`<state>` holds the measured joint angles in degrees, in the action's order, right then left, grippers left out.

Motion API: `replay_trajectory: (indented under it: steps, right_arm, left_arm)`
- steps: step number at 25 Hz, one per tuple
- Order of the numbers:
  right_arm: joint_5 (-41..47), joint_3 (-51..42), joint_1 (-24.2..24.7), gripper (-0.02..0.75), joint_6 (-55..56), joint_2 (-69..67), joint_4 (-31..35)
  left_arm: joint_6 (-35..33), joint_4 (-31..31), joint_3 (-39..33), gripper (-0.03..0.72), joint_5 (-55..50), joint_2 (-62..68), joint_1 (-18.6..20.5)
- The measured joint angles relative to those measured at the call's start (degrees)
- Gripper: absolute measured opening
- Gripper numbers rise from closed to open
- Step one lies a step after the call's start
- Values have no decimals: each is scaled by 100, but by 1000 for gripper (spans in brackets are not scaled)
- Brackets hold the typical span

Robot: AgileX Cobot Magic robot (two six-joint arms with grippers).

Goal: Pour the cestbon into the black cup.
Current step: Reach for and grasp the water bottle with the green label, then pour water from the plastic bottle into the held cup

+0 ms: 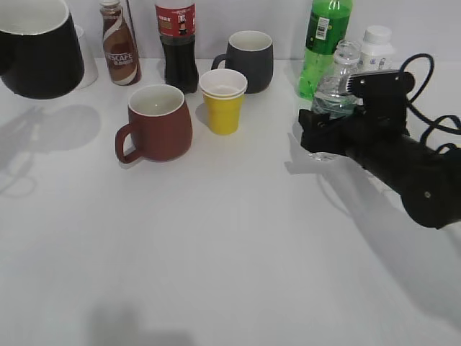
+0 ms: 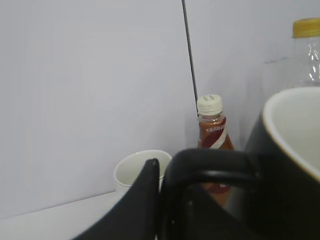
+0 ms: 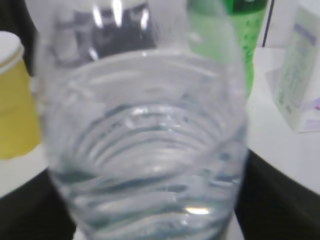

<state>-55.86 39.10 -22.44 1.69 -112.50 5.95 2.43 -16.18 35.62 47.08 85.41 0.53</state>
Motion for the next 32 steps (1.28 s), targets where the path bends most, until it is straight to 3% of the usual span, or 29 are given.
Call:
replay_trajectory:
  steps: [2,3,7,10,12,16,19,23,32]
  right_arm:
    - [27,80,0,477,-6,-124,-7]
    - [38,98,0,451,-6,-124,-31]
    - [241,5,0,457,0,77,-541]
    - [496,-48,0,457,-216,594,-1492]
    - [716,-4,-38,457,-455,1037,-2086]
    - [1824,330,-225,457,-1389,1801,-2437]
    - [2321,645,-367,457,-2213,2008,-2524]
    - [2499,883,-635,457,-3530,2040,-2566]
    - [2564,939,-862,457,-6099,2040,-2571]
  left_arm:
    - [0,-156,0,41,0,0,0]
    - [0,-287,0,41,0,0,-12]
    - [417,-766,0,41,0,0,-239]
    - [748,-1197,0,41,0,0,-521]
    - [964,-1540,0,41,-35,0,-830]
    - [1244,-1891,0,41,-460,-6,-1638]
    - [1270,-1810,0,41,-768,-6,-2328]
    - [1287,-1291,0,41,-992,-6,-2918]
    - [1587,-938,0,41,-1610,-11,-3077]
